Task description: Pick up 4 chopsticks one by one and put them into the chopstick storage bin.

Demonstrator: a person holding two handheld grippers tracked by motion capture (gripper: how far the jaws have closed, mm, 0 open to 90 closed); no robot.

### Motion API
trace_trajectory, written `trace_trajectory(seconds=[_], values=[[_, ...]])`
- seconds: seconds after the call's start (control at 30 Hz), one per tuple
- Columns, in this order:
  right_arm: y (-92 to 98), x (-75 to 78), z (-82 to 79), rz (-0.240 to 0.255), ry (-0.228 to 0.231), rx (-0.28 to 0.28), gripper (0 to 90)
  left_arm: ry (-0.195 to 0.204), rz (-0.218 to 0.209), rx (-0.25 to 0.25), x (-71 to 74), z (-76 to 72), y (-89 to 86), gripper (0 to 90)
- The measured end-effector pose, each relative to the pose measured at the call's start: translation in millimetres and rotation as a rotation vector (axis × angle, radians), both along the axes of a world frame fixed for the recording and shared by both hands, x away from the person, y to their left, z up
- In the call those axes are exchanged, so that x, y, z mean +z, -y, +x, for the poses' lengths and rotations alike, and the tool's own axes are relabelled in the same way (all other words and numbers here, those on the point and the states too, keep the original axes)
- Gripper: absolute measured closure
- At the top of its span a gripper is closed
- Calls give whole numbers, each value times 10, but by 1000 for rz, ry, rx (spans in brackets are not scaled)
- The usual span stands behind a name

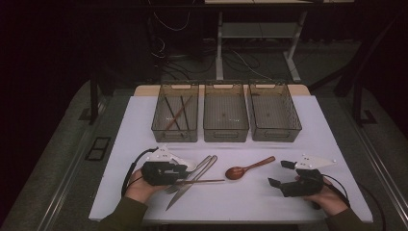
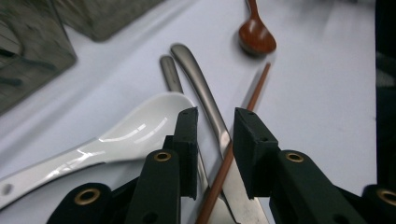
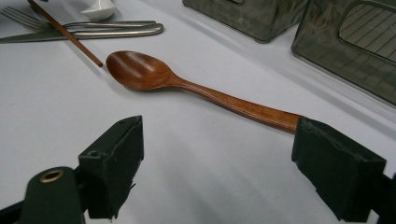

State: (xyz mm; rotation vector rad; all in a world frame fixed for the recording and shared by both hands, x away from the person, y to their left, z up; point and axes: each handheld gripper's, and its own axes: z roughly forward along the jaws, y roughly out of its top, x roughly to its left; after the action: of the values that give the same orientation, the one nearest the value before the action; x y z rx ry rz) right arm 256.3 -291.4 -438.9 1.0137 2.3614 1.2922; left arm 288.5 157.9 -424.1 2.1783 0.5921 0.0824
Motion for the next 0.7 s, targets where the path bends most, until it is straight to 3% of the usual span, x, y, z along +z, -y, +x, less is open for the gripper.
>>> trace_trajectory(seconds=[0.37, 0.7], values=[[2, -5, 8, -5, 0, 3, 166, -35, 69, -42, -117, 2, 64, 730], [4, -7, 7, -7, 0, 4, 166, -47, 94, -55, -161, 8, 54, 756]])
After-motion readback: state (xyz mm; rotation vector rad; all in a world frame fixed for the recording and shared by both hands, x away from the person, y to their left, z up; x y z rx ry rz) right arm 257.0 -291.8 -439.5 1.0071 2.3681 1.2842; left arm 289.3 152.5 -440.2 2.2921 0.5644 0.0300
